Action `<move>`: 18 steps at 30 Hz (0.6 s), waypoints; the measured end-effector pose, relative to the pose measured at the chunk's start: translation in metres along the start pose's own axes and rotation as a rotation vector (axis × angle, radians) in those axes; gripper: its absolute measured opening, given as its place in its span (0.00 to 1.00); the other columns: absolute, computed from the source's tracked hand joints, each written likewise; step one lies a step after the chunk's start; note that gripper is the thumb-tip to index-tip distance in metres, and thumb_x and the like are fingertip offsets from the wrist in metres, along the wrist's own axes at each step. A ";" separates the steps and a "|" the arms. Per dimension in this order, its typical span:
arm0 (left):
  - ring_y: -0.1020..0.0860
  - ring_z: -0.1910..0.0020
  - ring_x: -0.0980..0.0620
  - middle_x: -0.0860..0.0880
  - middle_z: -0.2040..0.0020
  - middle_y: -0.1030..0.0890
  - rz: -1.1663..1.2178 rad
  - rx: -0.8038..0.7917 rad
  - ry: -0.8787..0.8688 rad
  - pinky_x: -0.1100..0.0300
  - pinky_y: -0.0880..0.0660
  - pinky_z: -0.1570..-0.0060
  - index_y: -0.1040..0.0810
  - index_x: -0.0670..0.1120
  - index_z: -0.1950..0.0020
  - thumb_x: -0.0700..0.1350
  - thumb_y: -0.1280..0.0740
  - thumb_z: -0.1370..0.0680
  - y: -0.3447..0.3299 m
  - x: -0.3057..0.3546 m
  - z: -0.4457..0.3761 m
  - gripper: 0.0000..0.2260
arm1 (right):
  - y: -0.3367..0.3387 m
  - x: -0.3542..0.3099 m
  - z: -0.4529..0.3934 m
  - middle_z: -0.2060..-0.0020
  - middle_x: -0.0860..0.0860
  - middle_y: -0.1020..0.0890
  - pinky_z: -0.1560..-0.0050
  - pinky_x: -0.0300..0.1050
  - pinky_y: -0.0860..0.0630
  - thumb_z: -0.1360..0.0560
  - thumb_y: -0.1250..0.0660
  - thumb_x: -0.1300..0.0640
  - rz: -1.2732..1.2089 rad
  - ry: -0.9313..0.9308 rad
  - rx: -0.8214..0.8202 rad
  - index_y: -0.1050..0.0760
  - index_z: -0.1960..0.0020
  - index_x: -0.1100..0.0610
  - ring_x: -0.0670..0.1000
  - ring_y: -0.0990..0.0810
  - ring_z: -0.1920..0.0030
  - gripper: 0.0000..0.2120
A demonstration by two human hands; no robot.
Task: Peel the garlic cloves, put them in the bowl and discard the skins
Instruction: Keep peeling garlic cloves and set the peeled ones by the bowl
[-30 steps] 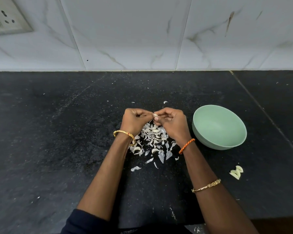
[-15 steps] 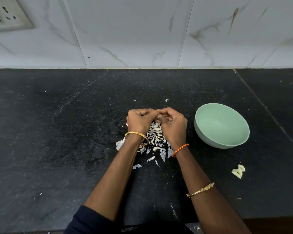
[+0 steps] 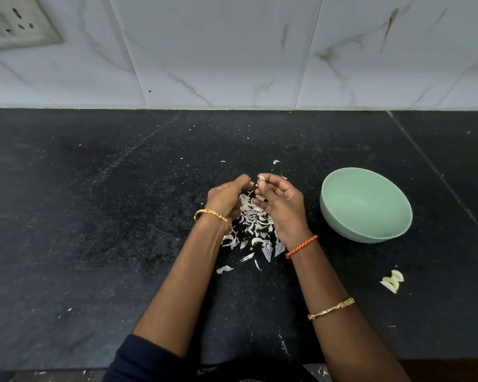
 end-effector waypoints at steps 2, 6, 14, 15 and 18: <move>0.44 0.81 0.57 0.53 0.74 0.38 0.029 -0.001 0.012 0.69 0.48 0.81 0.26 0.45 0.64 0.42 0.35 0.30 0.001 0.000 0.001 0.04 | -0.001 0.001 -0.001 0.60 0.50 0.19 0.61 0.39 0.20 0.24 0.34 0.67 -0.069 -0.042 -0.018 0.22 0.50 0.58 0.43 0.21 0.61 0.07; 0.42 0.80 0.56 0.54 0.77 0.37 -0.058 0.001 -0.062 0.67 0.45 0.80 0.28 0.46 0.69 0.46 0.35 0.27 -0.001 0.007 0.004 0.12 | 0.000 0.002 -0.001 0.59 0.50 0.18 0.58 0.40 0.19 0.24 0.35 0.67 -0.084 -0.081 -0.057 0.21 0.49 0.58 0.44 0.20 0.60 0.07; 0.34 0.80 0.62 0.56 0.74 0.26 -0.224 -0.119 -0.305 0.71 0.37 0.78 0.18 0.42 0.56 0.45 0.26 0.28 -0.009 0.024 0.011 0.07 | 0.011 -0.010 0.001 0.60 0.53 0.16 0.60 0.37 0.20 0.25 0.33 0.69 0.086 0.027 -0.062 0.20 0.50 0.60 0.45 0.18 0.62 0.08; 0.33 0.80 0.63 0.58 0.75 0.25 -0.226 -0.125 -0.312 0.73 0.36 0.78 0.17 0.40 0.54 0.44 0.27 0.27 -0.010 0.025 0.013 0.08 | 0.011 -0.011 0.002 0.59 0.53 0.16 0.60 0.37 0.19 0.26 0.33 0.69 0.117 0.037 -0.068 0.19 0.50 0.59 0.45 0.17 0.62 0.08; 0.30 0.81 0.66 0.59 0.79 0.25 -0.225 -0.136 -0.330 0.77 0.36 0.77 0.19 0.34 0.49 0.39 0.29 0.26 -0.011 0.027 0.018 0.09 | 0.012 -0.013 0.002 0.57 0.54 0.16 0.60 0.37 0.20 0.26 0.32 0.68 0.202 0.058 -0.078 0.20 0.48 0.60 0.46 0.17 0.62 0.09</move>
Point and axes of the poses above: each hand's wrist, its own z-axis away from the middle knuckle, its own y-axis out of the back of the hand, x = y × z, the point moved 8 cm from there along -z, towards the middle knuckle
